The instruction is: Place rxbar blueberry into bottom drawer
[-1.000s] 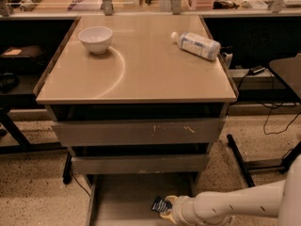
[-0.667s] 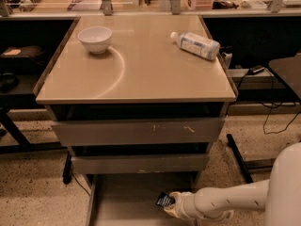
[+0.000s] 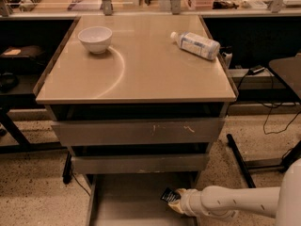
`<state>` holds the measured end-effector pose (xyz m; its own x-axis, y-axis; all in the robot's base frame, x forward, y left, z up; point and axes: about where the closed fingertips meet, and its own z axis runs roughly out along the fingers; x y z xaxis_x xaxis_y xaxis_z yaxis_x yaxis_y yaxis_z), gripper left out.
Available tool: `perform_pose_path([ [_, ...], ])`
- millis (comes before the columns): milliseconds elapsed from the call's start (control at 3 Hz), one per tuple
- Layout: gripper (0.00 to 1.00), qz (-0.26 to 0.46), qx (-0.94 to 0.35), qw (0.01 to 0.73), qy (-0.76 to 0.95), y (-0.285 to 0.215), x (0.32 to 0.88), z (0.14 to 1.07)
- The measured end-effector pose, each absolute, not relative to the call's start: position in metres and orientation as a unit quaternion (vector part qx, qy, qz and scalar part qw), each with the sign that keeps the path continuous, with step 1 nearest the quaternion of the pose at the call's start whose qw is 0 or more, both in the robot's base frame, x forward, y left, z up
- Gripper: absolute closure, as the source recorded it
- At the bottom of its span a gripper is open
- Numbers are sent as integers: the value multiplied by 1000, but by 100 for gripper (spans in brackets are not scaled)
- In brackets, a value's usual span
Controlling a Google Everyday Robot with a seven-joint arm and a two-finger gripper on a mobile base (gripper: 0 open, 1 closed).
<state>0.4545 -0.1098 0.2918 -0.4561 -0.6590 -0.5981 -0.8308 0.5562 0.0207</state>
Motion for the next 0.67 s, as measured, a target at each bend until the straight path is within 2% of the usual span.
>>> perform_pose_path([
  [667,100,163,-442,276,838,-107,458,267],
])
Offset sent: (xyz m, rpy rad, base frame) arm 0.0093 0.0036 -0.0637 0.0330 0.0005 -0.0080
